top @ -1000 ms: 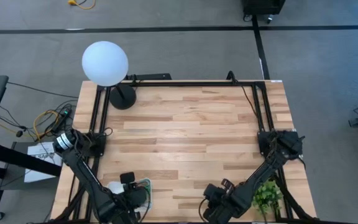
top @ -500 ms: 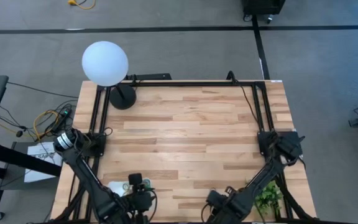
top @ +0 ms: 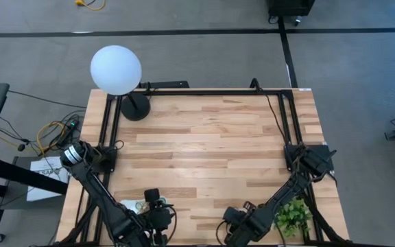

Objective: Pick and place items into bin
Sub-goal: Put the blue rubber band into the bin

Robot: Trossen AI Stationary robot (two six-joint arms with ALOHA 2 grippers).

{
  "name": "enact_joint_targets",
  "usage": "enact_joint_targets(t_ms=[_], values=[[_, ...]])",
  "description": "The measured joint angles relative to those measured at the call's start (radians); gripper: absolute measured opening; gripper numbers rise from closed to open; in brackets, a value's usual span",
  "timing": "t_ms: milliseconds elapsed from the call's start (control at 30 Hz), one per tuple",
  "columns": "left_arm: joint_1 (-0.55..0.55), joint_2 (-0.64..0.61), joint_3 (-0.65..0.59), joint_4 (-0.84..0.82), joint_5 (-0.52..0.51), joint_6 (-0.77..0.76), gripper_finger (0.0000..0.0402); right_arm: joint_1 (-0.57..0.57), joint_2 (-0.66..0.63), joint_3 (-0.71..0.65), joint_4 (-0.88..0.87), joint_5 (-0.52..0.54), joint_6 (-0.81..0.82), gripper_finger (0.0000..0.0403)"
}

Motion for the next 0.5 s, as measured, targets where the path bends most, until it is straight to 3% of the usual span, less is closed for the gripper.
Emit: enact_joint_targets(t_ms=[167,267,400,500], values=[[-0.003,0.005,-0.001,0.006,-0.012,-0.025,0.0126,0.022,0.025,0.002,0.008,0.009,0.037,0.0105],[-0.002,0.005,-0.006,0.037,-0.033,-0.041,0.0126,0.035,0.029,0.002,0.009,0.048,0.065,0.008],[0.008,0.005,-0.007,0.065,-0.048,-0.048,0.0126,0.049,0.011,-0.003,0.02,0.175,0.06,0.0015],[0.022,0.005,-0.007,0.065,-0.051,-0.054,0.0126,0.041,-0.005,0.007,0.027,0.302,0.017,0.0011]])
